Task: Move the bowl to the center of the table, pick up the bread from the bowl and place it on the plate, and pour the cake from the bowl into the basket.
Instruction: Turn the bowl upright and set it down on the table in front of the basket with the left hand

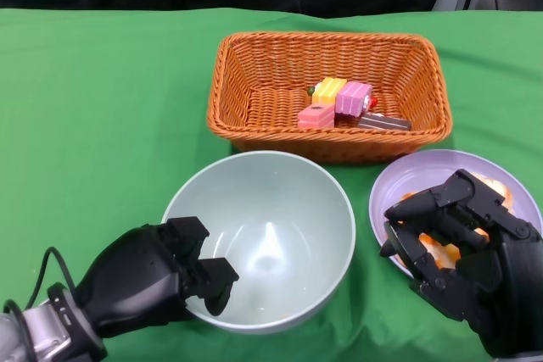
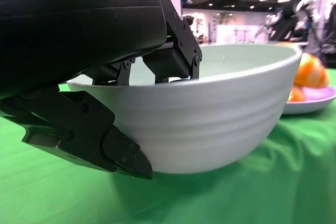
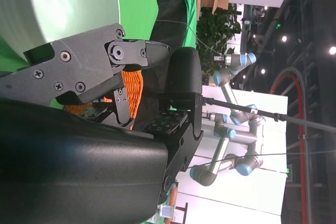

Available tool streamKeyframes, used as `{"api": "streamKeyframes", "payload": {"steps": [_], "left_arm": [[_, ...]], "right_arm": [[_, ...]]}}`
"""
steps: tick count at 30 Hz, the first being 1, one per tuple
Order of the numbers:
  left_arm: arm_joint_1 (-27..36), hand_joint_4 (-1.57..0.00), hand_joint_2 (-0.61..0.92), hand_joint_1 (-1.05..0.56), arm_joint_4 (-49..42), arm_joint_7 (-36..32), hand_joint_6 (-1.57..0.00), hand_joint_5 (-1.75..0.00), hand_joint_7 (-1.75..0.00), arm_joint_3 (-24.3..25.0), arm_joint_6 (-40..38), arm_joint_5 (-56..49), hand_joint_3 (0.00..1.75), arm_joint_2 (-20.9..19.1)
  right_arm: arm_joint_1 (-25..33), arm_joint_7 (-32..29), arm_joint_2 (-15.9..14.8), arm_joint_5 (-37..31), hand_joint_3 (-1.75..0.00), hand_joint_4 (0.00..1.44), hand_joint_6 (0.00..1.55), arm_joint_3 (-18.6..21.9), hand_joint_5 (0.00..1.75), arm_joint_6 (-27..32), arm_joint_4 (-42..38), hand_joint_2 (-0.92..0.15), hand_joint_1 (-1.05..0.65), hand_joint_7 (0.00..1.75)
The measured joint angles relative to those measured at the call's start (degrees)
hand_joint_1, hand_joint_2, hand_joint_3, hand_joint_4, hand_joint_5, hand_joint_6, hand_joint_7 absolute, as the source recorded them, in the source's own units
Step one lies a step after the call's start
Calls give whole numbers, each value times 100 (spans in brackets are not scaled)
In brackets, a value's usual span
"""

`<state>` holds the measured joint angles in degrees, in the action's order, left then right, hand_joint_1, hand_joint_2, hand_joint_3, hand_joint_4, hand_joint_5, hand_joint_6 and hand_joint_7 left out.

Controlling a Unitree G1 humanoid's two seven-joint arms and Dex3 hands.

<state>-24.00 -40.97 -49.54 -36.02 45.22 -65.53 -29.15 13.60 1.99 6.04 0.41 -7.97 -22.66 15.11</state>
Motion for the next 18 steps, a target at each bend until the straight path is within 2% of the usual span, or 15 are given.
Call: {"api": "streamKeyframes", "payload": {"steps": [2, 4, 5, 7, 8, 10, 11, 13, 16, 18], "left_arm": [[-3, -69, 82, -14, -31, -16, -88, -156, -90, -25, -131, -3, 0, 46], [-16, -72, 82, -15, -22, -15, -95, -149, -73, -54, -179, 10, 0, 51], [-21, -78, 84, -21, 17, 25, -98, -113, -48, -60, -186, 27, 1, 46], [-22, -85, 87, -30, 218, 204, -101, -66, -15, -58, -163, 95, 0, -5], [-24, -86, 87, -32, 320, 300, -102, -59, -10, -57, -149, 113, 0, -42], [12, -75, 91, -56, 598, 573, -83, -30, -2, -23, -150, 178, 1, -163], [33, -74, 91, -61, 754, 709, -80, -24, -1, 17, -150, 256, 2, -232], [137, -51, 92, -85, 1163, 1115, -54, -7, 0, 132, -188, 461, 11, -405], [432, -32, 92, -100, 1829, 1834, -35, -1, 0, 384, -290, 816, 19, -695], [627, -20, 92, -104, 2148, 2255, -24, 0, 0, 536, -326, 1035, 24, -822]], "right_arm": [[0, 2, 0, -1, -54, 72, 69, -3, 147, -12, -4, -73, -20, 115], [0, 10, -1, -1, -58, 72, 68, -5, 147, -31, -12, -72, -20, 115], [0, 10, 0, -2, -59, 72, 68, -5, 147, -37, -15, -71, -20, 116], [-2, 10, 0, -5, -58, 71, 68, -6, 147, -41, -18, -72, -20, 116], [-3, 10, 0, -6, -58, 71, 68, -6, 147, -41, -19, -72, -20, 116], [-5, 9, -1, -8, -49, 71, 68, -6, 147, -42, -24, -76, -21, 116], [-5, 8, -1, -10, -48, 71, 68, -4, 147, -42, -30, -77, -21, 116], [-15, 9, -4, -20, -46, 70, 67, -2, 147, -46, -48, -78, -21, 115], [-23, 14, -14, -18, -45, 70, 67, 0, 146, -95, -75, -79, -20, 115], [-21, 16, -13, -10, -44, 70, 68, 0, 146, -105, -76, -78, -20, 114]]}}
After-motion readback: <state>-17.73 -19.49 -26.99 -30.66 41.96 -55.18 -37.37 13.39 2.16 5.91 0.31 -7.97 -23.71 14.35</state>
